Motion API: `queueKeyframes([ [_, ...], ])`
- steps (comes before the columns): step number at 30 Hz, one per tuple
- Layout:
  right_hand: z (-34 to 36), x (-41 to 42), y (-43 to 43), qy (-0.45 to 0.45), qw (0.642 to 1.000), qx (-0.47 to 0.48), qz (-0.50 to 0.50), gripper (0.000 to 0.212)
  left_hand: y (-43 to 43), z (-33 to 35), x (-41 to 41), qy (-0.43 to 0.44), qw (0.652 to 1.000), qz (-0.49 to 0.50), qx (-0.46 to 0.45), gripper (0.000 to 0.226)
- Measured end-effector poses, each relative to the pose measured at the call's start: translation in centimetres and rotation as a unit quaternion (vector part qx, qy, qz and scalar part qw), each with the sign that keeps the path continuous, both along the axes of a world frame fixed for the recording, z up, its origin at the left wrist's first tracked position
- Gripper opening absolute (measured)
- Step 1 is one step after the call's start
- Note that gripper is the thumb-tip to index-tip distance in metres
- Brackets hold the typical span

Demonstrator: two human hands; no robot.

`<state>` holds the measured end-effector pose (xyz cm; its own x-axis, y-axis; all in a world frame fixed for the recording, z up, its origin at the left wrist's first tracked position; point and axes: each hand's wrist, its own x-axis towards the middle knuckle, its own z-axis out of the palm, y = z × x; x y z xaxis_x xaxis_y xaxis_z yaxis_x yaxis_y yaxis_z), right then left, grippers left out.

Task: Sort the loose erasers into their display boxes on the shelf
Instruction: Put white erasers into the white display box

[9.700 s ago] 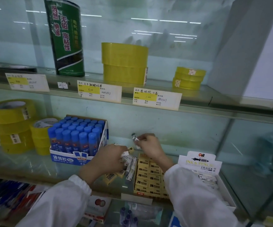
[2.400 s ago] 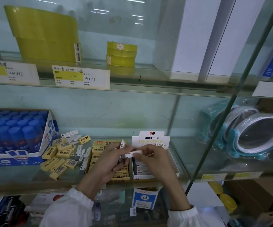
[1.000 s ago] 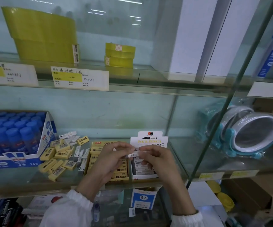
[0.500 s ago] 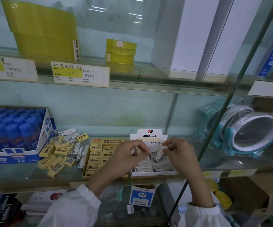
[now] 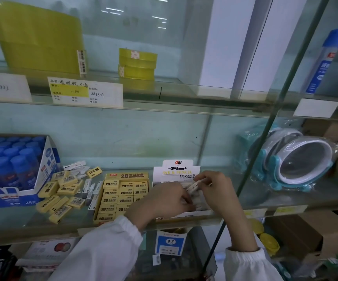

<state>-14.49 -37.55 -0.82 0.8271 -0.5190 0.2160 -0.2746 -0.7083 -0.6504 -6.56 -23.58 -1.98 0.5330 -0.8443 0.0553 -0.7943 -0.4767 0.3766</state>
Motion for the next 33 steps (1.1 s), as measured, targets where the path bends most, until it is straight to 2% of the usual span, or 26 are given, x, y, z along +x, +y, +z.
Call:
queueKeyframes([
  [5, -0.3, 0.5, 0.0, 0.053, 0.998, -0.011, -0.011, 0.028, 0.0, 0.8, 0.6, 0.047, 0.995, -0.067, 0.054, 0.033],
  [8, -0.4, 0.7, -0.2, 0.08, 0.997, -0.021, -0.001, 0.025, 0.5, 0.7, 1.2, 0.076, 0.993, -0.079, 0.045, 0.034],
  [10, -0.3, 0.6, -0.2, 0.096, 0.995, -0.034, 0.01, 0.023, 1.2, 0.5, 1.4, 0.122, 0.991, -0.053, -0.023, 0.028],
  [12, -0.4, 0.5, -0.1, 0.106, 0.993, -0.051, 0.023, 0.022, 1.8, 0.0, 1.7, 0.173, 0.976, -0.009, -0.132, 0.019],
  [14, -0.5, 0.4, 0.1, 0.11, 0.99, -0.076, 0.035, 0.019, 2.2, -0.5, 1.9, 0.238, 0.943, 0.04, -0.228, 0.017],
  [15, -0.5, 0.3, 0.2, 0.115, 0.988, -0.092, 0.04, 0.017, 2.5, -0.6, 1.9, 0.288, 0.916, 0.066, -0.27, 0.019],
  [17, -0.7, 0.3, 0.5, 0.127, 0.982, -0.127, 0.057, 0.019, 2.9, -1.0, 2.2, 0.404, 0.835, 0.092, -0.363, 0.023],
  [19, -0.8, 0.1, 0.5, 0.137, 0.977, -0.145, 0.077, 0.025, 3.3, -1.2, 2.4, 0.496, 0.747, 0.077, -0.435, 0.036],
  [20, -0.7, 0.0, 0.5, 0.14, 0.976, -0.147, 0.079, 0.025, 3.6, -1.3, 2.5, 0.518, 0.722, 0.073, -0.453, 0.04],
  [21, -0.6, 0.0, 0.5, 0.144, 0.976, -0.144, 0.078, 0.025, 3.8, -1.2, 2.4, 0.523, 0.715, 0.071, -0.459, 0.042],
  [30, -1.0, 0.2, 0.7, 0.142, 0.98, -0.118, 0.074, 0.027, 3.9, -1.4, 1.8, 0.485, 0.755, 0.094, -0.432, 0.048],
  [33, -1.0, 0.0, 1.1, 0.058, 0.988, -0.128, 0.06, 0.024, 4.0, -1.4, 1.6, 0.472, 0.774, 0.089, -0.413, 0.048],
])
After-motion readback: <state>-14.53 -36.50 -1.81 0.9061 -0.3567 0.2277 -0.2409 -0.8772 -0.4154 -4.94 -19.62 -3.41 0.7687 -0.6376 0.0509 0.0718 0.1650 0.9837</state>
